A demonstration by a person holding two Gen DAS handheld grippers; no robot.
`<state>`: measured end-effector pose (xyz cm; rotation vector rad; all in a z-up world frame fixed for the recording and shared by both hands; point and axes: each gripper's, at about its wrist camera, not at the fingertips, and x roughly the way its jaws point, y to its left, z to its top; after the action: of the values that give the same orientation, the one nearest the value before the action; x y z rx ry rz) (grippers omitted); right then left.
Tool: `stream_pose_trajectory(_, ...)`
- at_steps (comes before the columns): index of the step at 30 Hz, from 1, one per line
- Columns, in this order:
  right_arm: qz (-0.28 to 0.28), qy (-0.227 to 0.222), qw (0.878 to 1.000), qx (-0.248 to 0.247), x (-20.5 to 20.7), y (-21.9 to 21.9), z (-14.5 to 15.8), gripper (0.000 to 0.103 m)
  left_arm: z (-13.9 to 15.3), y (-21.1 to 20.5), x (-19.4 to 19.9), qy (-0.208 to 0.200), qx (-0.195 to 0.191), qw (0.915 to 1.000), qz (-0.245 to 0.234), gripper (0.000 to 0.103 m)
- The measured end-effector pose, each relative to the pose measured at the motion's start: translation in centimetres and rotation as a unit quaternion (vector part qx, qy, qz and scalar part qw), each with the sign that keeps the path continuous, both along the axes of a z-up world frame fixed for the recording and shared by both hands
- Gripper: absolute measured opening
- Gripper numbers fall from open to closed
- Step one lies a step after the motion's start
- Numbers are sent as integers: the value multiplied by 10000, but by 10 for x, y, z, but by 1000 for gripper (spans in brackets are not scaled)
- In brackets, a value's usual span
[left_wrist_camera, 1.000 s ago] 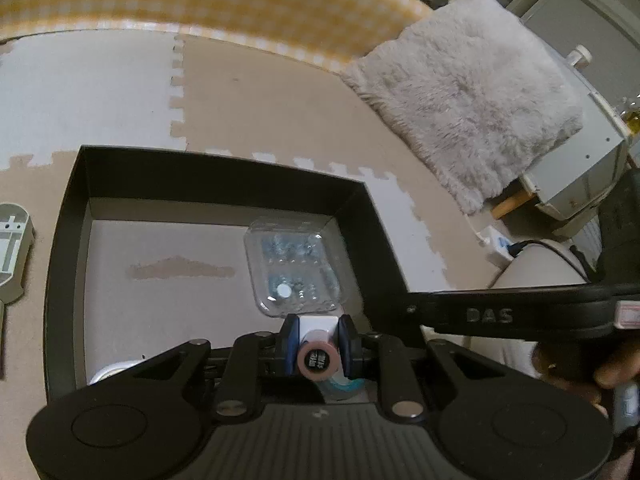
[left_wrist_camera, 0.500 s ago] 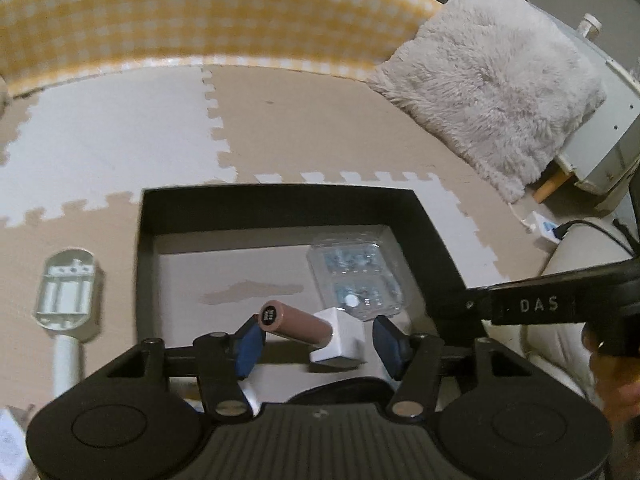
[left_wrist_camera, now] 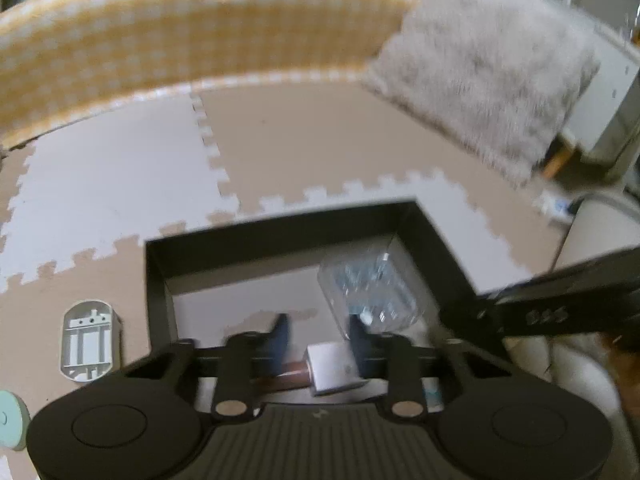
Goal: Organize rigid objects
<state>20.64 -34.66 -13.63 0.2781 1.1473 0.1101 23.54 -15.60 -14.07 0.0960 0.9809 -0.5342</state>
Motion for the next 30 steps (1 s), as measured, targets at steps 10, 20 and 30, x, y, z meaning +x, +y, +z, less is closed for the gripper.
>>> stream_pose_trajectory(10,12,5,10000,-25,1,0,0,11,-16,-11,-12,556,-324,9979,15,16)
stream_pose_trajectory(20,4,8,10000,-14,1,0,0,11,-8,-17,-21,505,-325,9982,-82,23)
stream_pose_trajectory(30,1,9,10000,-9,1,0,0,12,27,-11,-40,21,-309,9993,-232,87)
